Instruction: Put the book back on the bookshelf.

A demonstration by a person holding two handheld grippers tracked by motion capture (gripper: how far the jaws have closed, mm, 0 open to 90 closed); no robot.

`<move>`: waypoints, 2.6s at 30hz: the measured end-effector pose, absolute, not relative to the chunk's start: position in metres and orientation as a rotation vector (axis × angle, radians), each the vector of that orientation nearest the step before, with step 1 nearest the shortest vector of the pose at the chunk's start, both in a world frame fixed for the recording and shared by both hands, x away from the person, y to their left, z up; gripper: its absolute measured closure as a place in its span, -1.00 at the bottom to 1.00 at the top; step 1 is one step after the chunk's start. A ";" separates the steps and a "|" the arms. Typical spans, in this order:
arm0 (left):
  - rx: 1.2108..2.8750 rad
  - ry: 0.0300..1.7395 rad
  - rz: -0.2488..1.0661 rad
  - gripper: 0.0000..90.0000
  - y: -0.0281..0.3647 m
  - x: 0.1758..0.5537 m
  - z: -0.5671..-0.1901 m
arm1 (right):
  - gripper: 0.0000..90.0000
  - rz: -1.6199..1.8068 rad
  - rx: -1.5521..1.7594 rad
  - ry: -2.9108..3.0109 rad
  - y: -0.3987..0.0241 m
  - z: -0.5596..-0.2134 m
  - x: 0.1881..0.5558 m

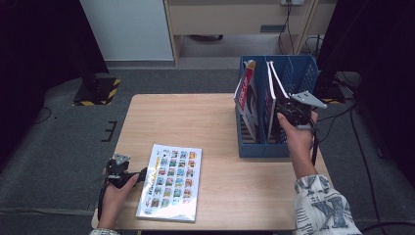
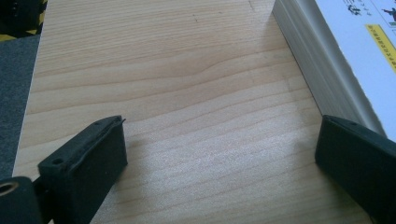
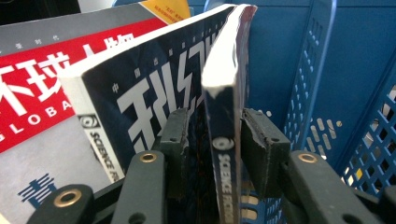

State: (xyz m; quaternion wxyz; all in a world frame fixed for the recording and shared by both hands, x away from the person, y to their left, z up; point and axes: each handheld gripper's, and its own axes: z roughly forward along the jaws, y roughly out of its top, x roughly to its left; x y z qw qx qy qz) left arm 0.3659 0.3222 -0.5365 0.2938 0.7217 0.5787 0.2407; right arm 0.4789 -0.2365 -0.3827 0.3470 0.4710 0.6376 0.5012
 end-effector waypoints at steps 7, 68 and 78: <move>1.921 1.541 0.641 -0.97 0.322 0.366 -0.537 | 0.40 1.302 1.226 1.656 -0.237 -0.387 0.475; 1.921 1.545 0.642 -0.97 0.322 0.367 -0.537 | 0.40 1.308 1.191 1.679 -0.241 -0.396 0.450; 1.920 1.545 0.642 -0.97 0.322 0.367 -0.537 | 0.38 1.315 1.184 1.684 -0.243 -0.395 0.444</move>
